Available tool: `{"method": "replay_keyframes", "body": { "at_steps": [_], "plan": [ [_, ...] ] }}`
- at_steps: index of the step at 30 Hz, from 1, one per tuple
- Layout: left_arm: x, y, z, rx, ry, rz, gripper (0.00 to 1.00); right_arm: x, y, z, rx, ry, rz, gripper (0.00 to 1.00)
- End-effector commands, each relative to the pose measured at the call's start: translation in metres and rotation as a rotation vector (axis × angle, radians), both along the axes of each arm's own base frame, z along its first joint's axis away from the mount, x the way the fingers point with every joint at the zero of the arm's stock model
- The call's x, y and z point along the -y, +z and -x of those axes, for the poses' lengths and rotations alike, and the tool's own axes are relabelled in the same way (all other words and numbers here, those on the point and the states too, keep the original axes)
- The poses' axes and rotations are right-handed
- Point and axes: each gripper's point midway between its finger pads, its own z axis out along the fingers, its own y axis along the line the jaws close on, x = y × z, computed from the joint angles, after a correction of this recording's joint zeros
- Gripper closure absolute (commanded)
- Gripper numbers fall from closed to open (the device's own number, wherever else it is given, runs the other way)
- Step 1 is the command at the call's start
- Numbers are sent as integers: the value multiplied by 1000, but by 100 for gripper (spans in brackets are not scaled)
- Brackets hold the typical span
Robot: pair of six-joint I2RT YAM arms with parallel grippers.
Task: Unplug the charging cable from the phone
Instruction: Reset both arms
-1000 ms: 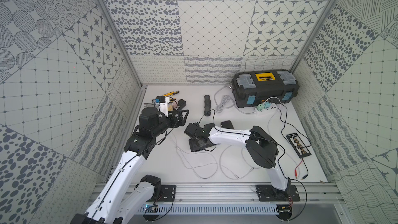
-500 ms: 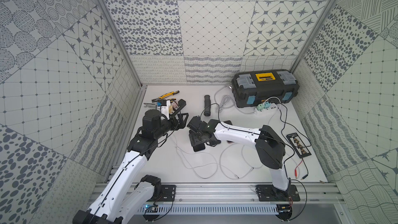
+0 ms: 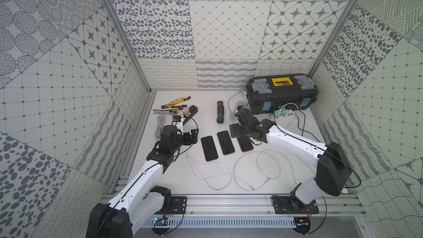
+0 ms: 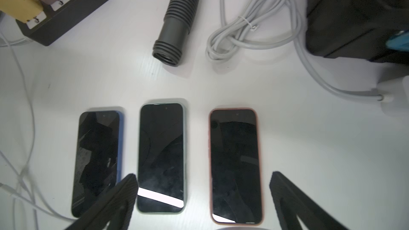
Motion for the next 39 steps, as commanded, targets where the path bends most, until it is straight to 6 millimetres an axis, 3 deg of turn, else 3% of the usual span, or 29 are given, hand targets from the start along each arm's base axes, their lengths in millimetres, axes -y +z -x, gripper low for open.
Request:
{"method": "replay_keyframes", "body": {
  "at_steps": [1,5,11,16,21,23,30,39],
  "plan": [
    [-17,22,-22,222,19,-203,2,27,24,-24,156,20,-28,3],
    [-18,7,-27,228,-8,-285,2,75,29,-33,250,-13,-9,3],
    [-23,-26,-46,227,-14,-407,2,153,8,-46,357,-152,34,3],
    [-14,-44,-59,230,-89,-423,2,189,-12,-56,411,-204,58,3],
    [-30,-55,-61,238,-28,-381,2,217,-18,-64,498,-245,5,3],
    [-34,-65,-62,222,-8,-367,2,221,-22,-67,522,-260,-79,3],
    [-44,-67,-69,188,37,-360,2,222,-42,-64,586,-266,-104,3],
    [-45,-67,-69,192,39,-361,2,222,-42,-62,599,-269,-105,3]
  ]
}}
